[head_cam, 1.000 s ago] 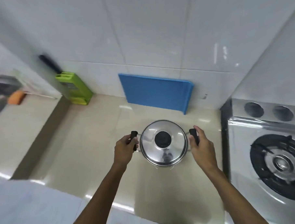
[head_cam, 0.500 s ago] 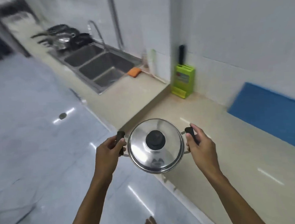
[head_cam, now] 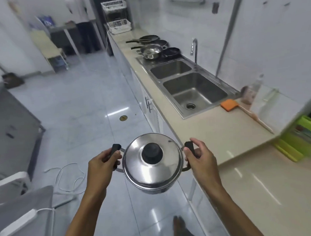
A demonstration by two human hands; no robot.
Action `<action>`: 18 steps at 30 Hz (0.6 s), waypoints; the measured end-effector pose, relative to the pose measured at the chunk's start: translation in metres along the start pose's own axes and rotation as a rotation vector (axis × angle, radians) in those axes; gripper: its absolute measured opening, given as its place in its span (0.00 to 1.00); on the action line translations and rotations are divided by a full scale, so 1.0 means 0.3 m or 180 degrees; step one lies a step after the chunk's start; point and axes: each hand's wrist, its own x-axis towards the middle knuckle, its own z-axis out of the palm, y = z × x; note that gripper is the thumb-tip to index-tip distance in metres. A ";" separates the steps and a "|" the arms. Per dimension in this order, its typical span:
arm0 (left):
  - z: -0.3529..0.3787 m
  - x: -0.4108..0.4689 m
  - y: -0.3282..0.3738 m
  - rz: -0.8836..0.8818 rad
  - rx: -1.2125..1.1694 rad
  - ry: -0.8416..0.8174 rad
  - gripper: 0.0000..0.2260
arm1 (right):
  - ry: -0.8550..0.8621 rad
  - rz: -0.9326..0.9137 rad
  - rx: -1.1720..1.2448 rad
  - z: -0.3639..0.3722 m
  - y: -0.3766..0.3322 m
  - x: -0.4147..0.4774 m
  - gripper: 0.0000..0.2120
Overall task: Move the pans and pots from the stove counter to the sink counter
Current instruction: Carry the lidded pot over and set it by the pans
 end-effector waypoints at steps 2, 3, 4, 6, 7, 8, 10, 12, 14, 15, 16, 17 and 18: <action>-0.020 0.132 -0.006 -0.0009 -0.0044 0.0092 0.06 | -0.0097 0.0019 -0.0004 0.097 -0.009 0.121 0.18; -0.024 0.205 -0.008 -0.0010 -0.0055 0.0131 0.06 | -0.0141 0.0028 -0.0016 0.146 -0.015 0.187 0.19; -0.025 0.268 -0.008 -0.0012 -0.0053 0.0158 0.06 | -0.0180 0.0031 -0.0035 0.186 -0.022 0.246 0.19; -0.024 0.435 -0.009 -0.0026 -0.0048 0.0223 0.06 | -0.0236 0.0021 -0.0023 0.285 -0.029 0.403 0.21; -0.019 0.522 -0.009 -0.0051 -0.0024 0.0242 0.07 | -0.0257 0.0021 -0.0038 0.332 -0.031 0.484 0.21; -0.012 0.612 -0.007 -0.0083 -0.0005 0.0261 0.07 | -0.0270 0.0033 -0.0067 0.379 -0.036 0.566 0.22; 0.007 0.786 0.012 -0.0105 -0.0016 0.0291 0.07 | -0.0293 0.0034 -0.0142 0.461 -0.057 0.721 0.23; 0.031 0.978 0.048 -0.0115 0.0006 0.0301 0.08 | -0.0288 0.0020 -0.0254 0.547 -0.085 0.892 0.25; 0.058 1.151 0.086 -0.0085 0.0071 0.0262 0.07 | -0.0288 -0.0030 -0.0368 0.622 -0.120 1.043 0.27; 0.070 1.240 0.102 -0.0081 0.0089 0.0249 0.07 | -0.0302 -0.0038 -0.0411 0.663 -0.139 1.120 0.27; 0.080 1.319 0.115 -0.0091 0.0110 0.0247 0.07 | -0.0301 -0.0029 -0.0470 0.700 -0.154 1.186 0.28; 0.091 1.399 0.127 -0.0080 0.0121 0.0254 0.08 | -0.0286 -0.0056 -0.0521 0.738 -0.168 1.253 0.28; 0.101 1.481 0.138 -0.0075 0.0147 0.0261 0.11 | -0.0272 -0.0080 -0.0564 0.775 -0.182 1.321 0.28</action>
